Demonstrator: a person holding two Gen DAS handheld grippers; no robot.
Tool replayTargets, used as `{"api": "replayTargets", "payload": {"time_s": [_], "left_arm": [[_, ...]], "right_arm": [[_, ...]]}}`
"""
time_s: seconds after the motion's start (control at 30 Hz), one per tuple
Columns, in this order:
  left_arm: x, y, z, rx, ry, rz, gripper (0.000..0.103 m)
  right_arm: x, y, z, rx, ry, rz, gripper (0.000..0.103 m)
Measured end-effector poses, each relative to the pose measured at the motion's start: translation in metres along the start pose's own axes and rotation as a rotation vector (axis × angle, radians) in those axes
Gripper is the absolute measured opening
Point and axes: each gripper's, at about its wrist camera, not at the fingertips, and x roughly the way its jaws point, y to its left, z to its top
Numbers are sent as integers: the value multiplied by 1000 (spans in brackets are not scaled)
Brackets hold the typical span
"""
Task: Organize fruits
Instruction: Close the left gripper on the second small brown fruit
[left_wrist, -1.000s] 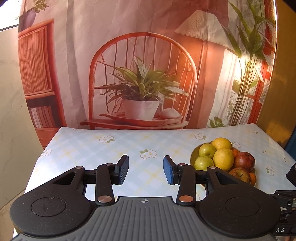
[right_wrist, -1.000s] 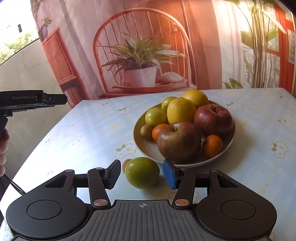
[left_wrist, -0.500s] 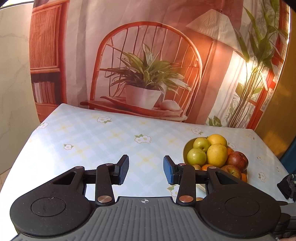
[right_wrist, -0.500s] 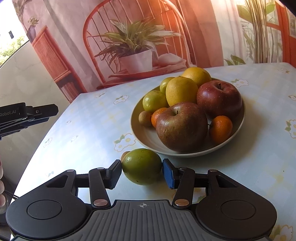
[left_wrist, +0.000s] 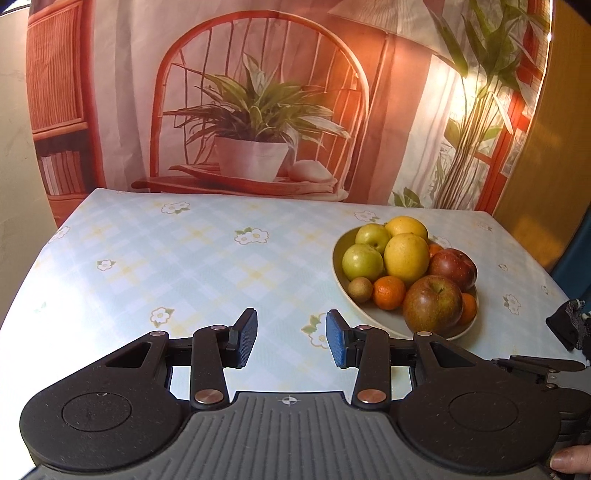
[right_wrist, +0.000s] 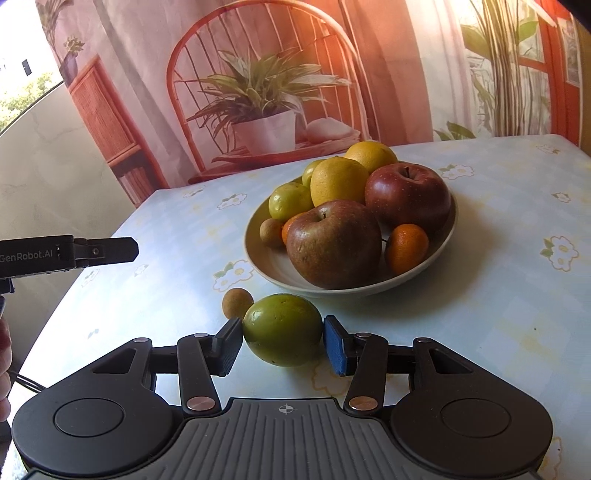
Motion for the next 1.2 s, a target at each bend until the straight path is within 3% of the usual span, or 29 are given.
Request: {"api": "replayTargets", "payload": {"time_s": [0.33, 0.97, 1.2], "left_arm": [[23, -18, 5, 31, 66, -111, 43], [70, -46, -9, 142, 198, -117, 43], [81, -48, -11, 135, 231, -111, 32]], "right_arm": [[-19, -19, -14, -40, -73, -56, 44], [-22, -30, -20, -41, -101, -19, 44], [-22, -30, -20, -43, -100, -20, 44]]}}
